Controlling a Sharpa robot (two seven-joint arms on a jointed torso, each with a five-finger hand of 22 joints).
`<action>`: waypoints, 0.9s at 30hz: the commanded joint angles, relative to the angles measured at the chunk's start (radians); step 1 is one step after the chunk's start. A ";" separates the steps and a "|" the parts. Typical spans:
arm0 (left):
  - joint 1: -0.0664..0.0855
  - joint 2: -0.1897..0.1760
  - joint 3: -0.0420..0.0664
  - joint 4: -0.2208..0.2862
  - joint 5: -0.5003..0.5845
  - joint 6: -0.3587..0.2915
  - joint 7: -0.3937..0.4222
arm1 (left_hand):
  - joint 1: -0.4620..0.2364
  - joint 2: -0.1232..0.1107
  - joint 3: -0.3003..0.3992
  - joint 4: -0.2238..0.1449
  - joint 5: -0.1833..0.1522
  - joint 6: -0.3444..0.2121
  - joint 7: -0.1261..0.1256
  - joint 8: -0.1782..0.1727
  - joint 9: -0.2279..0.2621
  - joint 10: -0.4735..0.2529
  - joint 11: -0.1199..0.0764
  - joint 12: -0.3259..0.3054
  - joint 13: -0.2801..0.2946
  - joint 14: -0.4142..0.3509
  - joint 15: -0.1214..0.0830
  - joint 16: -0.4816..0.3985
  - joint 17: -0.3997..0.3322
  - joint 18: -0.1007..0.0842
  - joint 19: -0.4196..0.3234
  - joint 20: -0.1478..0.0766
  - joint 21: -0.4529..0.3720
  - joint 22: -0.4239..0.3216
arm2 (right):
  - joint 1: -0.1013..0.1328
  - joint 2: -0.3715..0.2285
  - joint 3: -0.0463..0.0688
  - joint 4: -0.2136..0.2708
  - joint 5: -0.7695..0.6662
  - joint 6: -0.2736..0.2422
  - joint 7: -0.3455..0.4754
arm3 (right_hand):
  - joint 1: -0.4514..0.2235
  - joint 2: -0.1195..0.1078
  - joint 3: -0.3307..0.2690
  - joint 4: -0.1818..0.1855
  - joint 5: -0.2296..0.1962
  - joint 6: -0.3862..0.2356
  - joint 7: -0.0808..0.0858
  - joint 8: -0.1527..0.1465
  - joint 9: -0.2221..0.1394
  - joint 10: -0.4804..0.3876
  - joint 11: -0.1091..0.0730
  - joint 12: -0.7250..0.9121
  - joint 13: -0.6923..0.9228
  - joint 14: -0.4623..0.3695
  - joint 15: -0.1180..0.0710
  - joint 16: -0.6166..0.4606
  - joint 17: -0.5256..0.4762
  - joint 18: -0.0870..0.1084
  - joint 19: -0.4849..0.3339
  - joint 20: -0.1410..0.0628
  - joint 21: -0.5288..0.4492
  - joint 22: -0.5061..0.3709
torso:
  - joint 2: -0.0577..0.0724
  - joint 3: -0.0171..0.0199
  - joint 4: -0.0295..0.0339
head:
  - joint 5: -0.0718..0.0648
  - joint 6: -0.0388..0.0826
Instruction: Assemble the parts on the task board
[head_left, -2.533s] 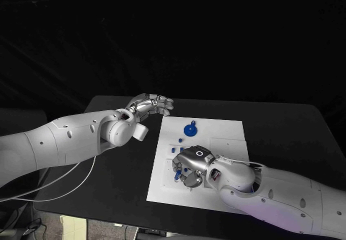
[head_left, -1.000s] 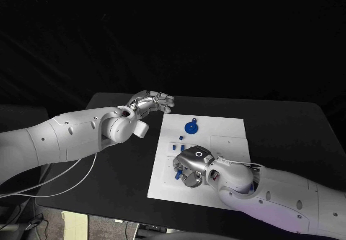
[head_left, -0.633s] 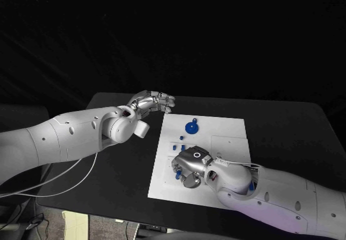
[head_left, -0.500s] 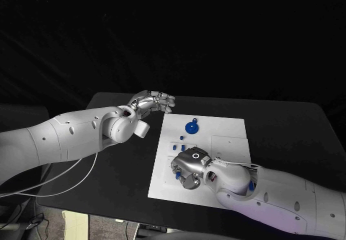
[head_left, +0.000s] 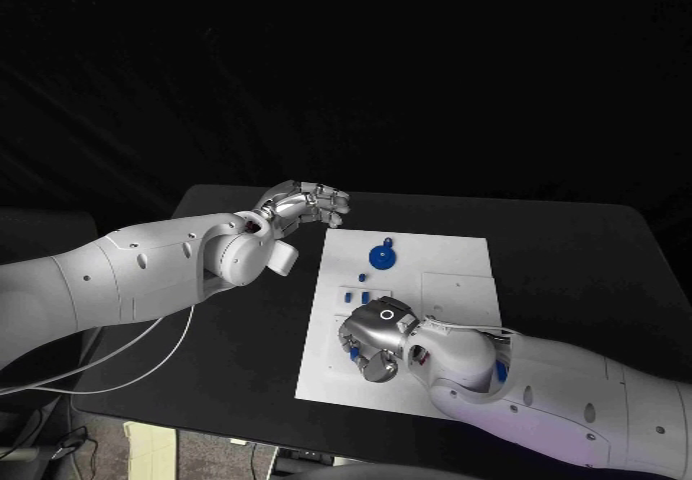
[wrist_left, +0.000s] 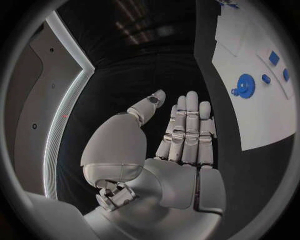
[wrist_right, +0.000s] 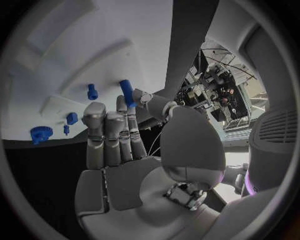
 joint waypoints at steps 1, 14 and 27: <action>0.001 0.001 0.001 0.002 0.006 0.015 0.004 | -0.001 -0.003 -0.003 0.004 0.002 -0.009 0.000 0.004 -0.002 -0.005 0.001 0.000 -0.002 0.007 0.003 -0.005 0.002 0.013 0.006 0.001 -0.004 0.001 | -0.010 0.002 -0.010 -0.002 -0.004 0.047 0.015 | -0.006 0.011 0.000 -0.007 0.004 0.004 0.001 0.002 -0.002 0.022 0.003 0.000 0.000 -0.003 -0.003 -0.003 -0.001 0.107 0.000 -0.006 0.003 0.015 | 0.000 0.0004 -0.0008 | -0.001 0.001; 0.001 -0.001 0.001 0.002 0.006 0.015 0.002 | -0.002 -0.004 -0.004 0.005 0.002 -0.009 0.000 0.004 -0.002 -0.005 0.001 0.000 -0.002 0.007 0.003 -0.006 0.003 0.013 0.006 0.001 -0.005 0.002 | -0.010 -0.005 -0.010 -0.006 0.051 -0.027 0.037 | -0.085 -0.040 -0.159 -0.042 0.020 -0.078 0.038 -0.049 -0.023 -0.067 0.041 -0.057 -0.022 -0.008 0.033 -0.002 0.001 0.107 -0.006 0.002 0.004 0.016 | 0.000 0.0010 -0.0010 | -0.002 0.004; 0.001 -0.004 0.001 0.002 0.006 0.015 0.002 | -0.003 -0.004 -0.004 0.006 0.001 -0.010 0.000 0.003 -0.002 -0.005 0.001 0.000 -0.002 0.008 0.003 -0.007 0.005 0.013 0.006 0.001 -0.005 0.002 | -0.010 -0.012 -0.010 -0.005 0.057 -0.101 0.033 | -0.071 -0.057 -0.216 -0.056 0.022 -0.118 0.056 -0.072 -0.039 -0.125 0.064 -0.091 -0.047 -0.021 0.056 -0.006 -0.002 0.107 -0.019 0.007 -0.011 0.011 | 0.000 0.0008 -0.0011 | -0.003 0.006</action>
